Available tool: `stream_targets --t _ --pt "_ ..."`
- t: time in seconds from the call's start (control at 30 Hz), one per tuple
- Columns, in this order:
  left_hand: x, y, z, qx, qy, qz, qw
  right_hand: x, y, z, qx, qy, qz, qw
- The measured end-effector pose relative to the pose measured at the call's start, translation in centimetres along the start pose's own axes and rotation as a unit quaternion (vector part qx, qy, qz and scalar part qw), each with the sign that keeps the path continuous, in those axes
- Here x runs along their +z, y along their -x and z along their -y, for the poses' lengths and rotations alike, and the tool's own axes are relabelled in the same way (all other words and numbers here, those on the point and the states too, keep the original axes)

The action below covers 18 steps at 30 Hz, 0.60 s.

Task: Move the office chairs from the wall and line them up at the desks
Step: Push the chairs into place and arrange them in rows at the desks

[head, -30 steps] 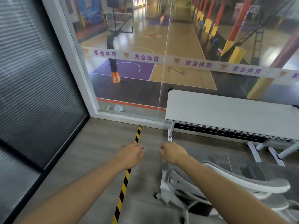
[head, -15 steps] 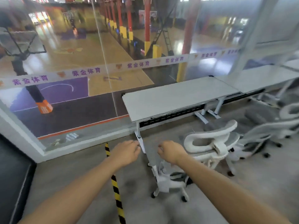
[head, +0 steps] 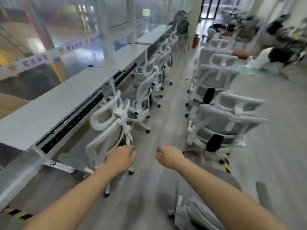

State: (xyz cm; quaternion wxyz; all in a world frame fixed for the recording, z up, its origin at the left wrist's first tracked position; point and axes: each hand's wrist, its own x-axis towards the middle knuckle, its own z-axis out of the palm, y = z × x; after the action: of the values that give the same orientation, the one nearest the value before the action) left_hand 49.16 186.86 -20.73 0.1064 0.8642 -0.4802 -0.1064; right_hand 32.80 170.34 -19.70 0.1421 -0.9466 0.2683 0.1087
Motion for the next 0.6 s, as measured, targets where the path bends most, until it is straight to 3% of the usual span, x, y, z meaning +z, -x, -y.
stream_targets --t 0.17,0.37,0.47,0.6 --pt "4.1 0.1 -15.6 0.102 -0.016 0.045 0.994 -0.2 12.2 -11.3 0.11 -0.017 -0.026 0.993" --pt "9.9 6.0 -34.5 0.181 0.03 0.033 0.983 0.5 27.7 -23.8 0.167 -0.014 -0.061 0.984" --pt "13.1 10.3 -41.1 0.193 0.039 0.05 0.979 2.9 34.0 -29.0 0.181 -0.028 -0.057 0.982" --pt "15.5 14.3 -45.6 0.18 -0.056 0.05 0.981 6.1 39.1 -32.5 0.192 -0.067 -0.041 0.978"
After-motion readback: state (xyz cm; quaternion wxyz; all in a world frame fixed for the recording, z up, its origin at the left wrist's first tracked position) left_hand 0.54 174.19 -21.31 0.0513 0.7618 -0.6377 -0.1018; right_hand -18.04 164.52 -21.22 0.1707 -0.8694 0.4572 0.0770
